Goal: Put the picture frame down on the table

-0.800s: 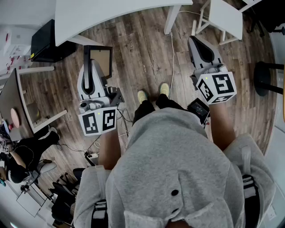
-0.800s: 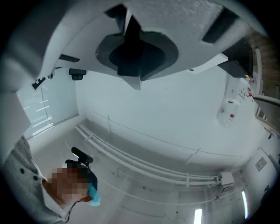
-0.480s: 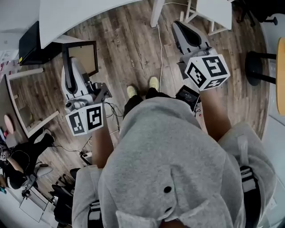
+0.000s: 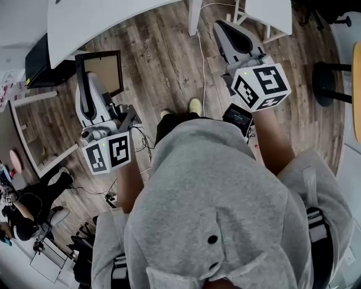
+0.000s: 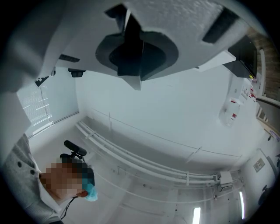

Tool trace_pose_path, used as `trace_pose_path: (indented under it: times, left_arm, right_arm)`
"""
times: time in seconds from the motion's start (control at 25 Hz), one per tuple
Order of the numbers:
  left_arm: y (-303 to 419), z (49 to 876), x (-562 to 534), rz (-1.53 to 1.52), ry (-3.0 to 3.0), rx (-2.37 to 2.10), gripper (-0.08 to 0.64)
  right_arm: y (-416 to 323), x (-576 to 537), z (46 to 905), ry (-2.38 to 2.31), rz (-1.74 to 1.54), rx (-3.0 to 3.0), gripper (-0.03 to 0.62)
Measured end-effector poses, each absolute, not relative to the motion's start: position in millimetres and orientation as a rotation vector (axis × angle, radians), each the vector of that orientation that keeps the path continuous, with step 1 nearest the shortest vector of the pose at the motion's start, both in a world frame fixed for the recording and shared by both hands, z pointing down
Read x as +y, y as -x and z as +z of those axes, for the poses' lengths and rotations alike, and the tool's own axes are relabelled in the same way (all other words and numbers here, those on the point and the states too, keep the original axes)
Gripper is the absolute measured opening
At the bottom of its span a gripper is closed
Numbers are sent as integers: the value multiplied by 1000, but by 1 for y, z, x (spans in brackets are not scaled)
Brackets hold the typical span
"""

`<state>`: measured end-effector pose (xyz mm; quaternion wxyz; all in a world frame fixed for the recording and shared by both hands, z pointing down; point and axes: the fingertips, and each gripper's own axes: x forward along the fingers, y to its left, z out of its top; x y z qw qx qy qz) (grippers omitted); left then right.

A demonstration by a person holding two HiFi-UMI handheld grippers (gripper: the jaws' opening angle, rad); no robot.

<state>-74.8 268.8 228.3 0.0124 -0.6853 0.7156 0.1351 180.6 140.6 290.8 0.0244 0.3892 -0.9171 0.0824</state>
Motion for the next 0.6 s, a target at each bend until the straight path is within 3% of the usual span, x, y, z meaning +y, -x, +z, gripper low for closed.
trace_pose_path:
  times: [0.6]
  left_arm:
    - [91,233,242,456,2155,2202,40]
  right_arm:
    - [-148,128,286,-1138,268,-2898,28]
